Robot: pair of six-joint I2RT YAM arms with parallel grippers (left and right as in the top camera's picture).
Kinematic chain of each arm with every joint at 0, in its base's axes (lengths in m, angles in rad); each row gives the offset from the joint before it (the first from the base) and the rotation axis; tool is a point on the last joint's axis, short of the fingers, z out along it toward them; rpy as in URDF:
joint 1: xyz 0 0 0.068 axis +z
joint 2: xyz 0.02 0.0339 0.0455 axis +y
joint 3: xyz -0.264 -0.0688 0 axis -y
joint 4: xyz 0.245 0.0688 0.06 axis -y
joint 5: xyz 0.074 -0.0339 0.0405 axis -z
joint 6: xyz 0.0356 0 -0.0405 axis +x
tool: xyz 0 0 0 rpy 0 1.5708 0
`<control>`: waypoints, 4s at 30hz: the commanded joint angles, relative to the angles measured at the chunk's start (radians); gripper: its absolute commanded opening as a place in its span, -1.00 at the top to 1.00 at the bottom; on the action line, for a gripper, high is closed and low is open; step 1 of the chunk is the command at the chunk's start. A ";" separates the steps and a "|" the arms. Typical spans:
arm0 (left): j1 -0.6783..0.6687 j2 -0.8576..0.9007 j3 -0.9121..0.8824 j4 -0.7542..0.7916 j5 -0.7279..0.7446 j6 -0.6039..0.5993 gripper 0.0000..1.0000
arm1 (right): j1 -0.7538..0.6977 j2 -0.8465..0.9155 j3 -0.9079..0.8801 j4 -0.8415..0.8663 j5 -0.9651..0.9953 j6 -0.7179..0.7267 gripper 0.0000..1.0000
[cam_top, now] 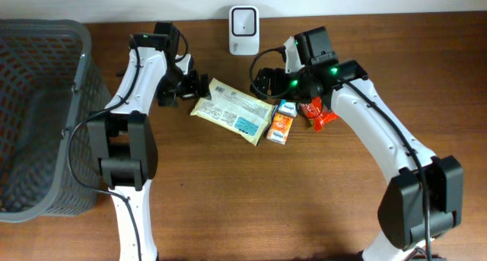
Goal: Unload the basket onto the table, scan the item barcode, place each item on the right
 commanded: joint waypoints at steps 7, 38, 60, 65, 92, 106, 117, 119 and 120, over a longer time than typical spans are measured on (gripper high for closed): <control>0.001 0.009 -0.193 0.129 0.285 0.026 -0.86 | 0.000 -0.037 0.013 -0.003 0.014 -0.040 -0.97; -0.044 0.010 0.555 -0.379 -0.644 -0.063 1.00 | 0.028 0.019 0.011 0.035 0.099 -0.080 -0.97; -0.293 0.010 0.312 -0.124 -0.951 -0.203 1.00 | -0.052 0.019 0.011 -0.059 0.100 -0.077 -0.97; -0.229 0.010 0.312 -0.117 -1.270 -0.198 1.00 | -0.053 0.019 0.011 -0.047 0.100 -0.077 -0.97; -0.151 0.014 0.233 0.066 -1.407 -0.122 1.00 | -0.053 0.046 0.011 -0.043 0.100 -0.077 -0.97; -0.243 0.147 0.233 0.142 -1.244 -0.056 1.00 | -0.053 0.060 0.011 -0.036 0.099 -0.077 -0.97; -0.398 0.159 0.242 0.121 -0.356 -0.064 1.00 | -0.208 0.030 0.012 -0.201 0.025 -0.077 -0.97; -0.436 0.158 0.275 0.094 -0.280 -0.063 1.00 | -0.237 0.030 0.012 -0.224 0.005 -0.082 -0.97; -0.453 0.157 0.313 0.061 -0.293 -0.063 0.95 | -0.235 0.030 0.012 -0.223 0.005 -0.081 -0.97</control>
